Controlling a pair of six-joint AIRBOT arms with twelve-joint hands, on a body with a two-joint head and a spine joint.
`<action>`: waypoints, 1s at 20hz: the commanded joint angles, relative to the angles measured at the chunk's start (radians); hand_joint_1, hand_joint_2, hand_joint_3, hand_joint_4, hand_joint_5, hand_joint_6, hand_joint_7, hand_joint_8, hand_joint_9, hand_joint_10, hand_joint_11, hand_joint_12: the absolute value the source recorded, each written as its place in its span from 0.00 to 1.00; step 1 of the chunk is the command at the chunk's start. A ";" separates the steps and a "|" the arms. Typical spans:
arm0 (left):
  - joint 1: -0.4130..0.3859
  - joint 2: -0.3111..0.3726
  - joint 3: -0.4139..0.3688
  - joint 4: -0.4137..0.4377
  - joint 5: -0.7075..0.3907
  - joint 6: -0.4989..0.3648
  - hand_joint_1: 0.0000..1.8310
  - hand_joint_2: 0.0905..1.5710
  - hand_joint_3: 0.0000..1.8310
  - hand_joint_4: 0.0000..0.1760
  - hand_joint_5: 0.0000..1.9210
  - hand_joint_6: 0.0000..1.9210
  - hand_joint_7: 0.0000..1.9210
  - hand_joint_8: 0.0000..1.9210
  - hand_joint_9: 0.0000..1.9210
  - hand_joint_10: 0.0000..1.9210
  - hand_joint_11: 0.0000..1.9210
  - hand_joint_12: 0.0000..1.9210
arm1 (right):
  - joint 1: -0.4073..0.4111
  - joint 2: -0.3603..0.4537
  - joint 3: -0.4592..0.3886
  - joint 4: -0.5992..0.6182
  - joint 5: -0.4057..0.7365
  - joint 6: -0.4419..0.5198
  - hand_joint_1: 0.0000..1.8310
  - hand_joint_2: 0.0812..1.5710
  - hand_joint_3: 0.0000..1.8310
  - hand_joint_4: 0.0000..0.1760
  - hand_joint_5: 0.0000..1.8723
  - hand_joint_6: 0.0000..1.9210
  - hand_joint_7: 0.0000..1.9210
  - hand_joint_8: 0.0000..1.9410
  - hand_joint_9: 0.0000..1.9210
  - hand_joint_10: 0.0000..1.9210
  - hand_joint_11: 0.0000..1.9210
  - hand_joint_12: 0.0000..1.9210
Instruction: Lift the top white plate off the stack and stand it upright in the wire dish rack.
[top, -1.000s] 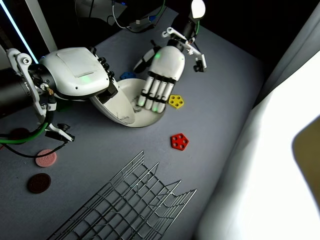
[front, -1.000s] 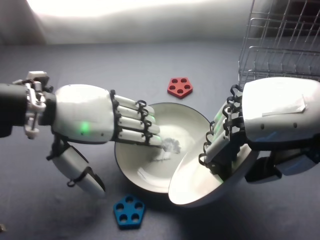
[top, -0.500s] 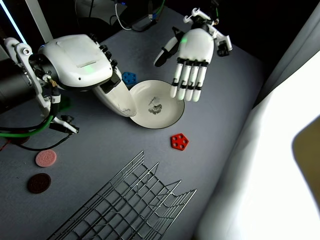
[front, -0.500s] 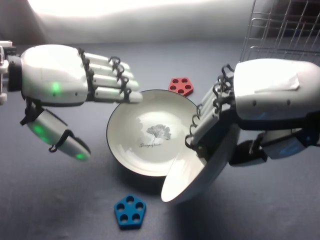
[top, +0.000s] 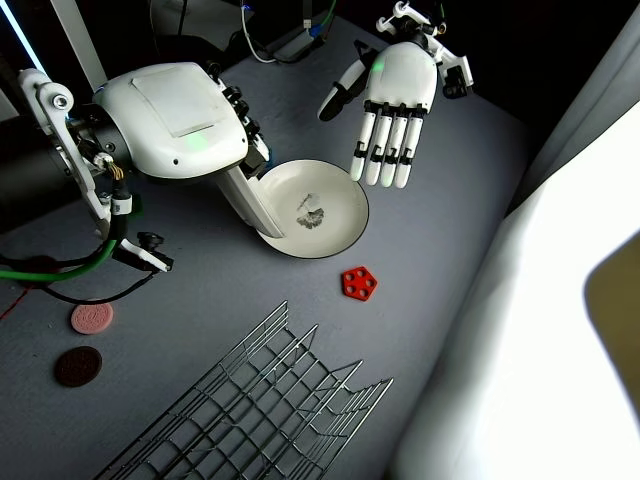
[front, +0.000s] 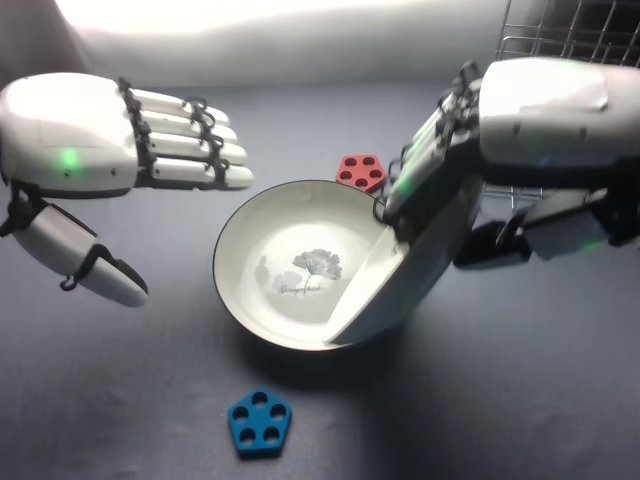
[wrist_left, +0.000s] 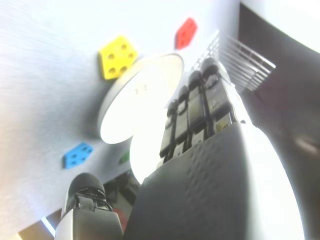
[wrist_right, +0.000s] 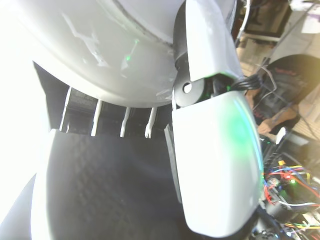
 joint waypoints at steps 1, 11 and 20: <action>-0.013 0.012 0.005 -0.068 -0.055 0.009 0.03 0.59 0.00 0.00 0.02 0.00 0.04 0.00 0.05 0.00 0.06 0.00 | 0.021 0.011 0.009 0.088 0.088 0.002 0.81 0.67 0.00 0.00 0.49 0.57 0.54 0.32 0.52 0.45 0.50 0.72; 0.077 0.084 0.007 -0.114 -0.082 0.140 0.04 0.59 0.00 0.00 0.02 0.00 0.04 0.00 0.05 0.00 0.06 0.00 | 0.064 0.007 0.100 0.196 0.093 0.063 0.82 0.66 0.00 0.00 0.50 0.54 0.56 0.29 0.53 0.43 0.50 0.73; 0.112 0.122 0.007 -0.138 -0.097 0.177 0.03 0.59 0.00 0.00 0.02 0.00 0.05 0.00 0.05 0.00 0.06 0.00 | 0.074 0.008 0.196 0.422 0.123 0.214 0.81 0.68 0.00 0.00 0.49 0.57 0.51 0.37 0.49 0.49 0.48 0.75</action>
